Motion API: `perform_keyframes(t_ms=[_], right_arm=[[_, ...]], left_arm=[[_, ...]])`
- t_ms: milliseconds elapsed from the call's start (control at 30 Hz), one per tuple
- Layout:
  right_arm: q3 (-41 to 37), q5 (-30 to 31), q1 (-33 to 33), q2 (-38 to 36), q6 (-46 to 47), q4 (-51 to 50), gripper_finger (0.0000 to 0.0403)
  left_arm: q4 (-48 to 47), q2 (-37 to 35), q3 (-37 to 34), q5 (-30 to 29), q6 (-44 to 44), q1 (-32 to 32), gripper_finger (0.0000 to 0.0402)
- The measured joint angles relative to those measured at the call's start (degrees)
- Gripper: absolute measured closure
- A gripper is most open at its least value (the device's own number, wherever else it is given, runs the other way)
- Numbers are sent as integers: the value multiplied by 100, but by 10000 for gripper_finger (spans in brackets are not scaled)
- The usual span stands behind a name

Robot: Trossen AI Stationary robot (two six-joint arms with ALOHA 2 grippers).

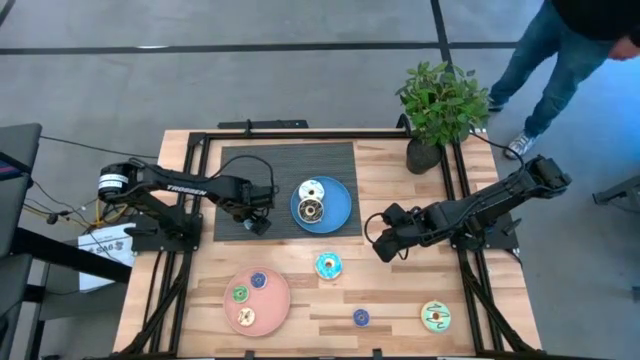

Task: Pick & Place donuts
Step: Put the small blue donut on the pink plate

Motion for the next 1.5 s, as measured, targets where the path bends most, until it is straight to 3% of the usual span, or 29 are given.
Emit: perform_keyframes(t_ms=[333, 767, 1500], right_arm=[[0, 0, 0, 0, -2, 0, 73], [0, 0, 0, 0, -1, 0, 74], [2, -11, 0, -1, 0, 7, 72]], left_arm=[[340, 0, -37, 256, 20, 0, 50], [360, 223, -35, 154, 105, -11, 53], [360, 525, 195, 156, 109, -133, 149]])
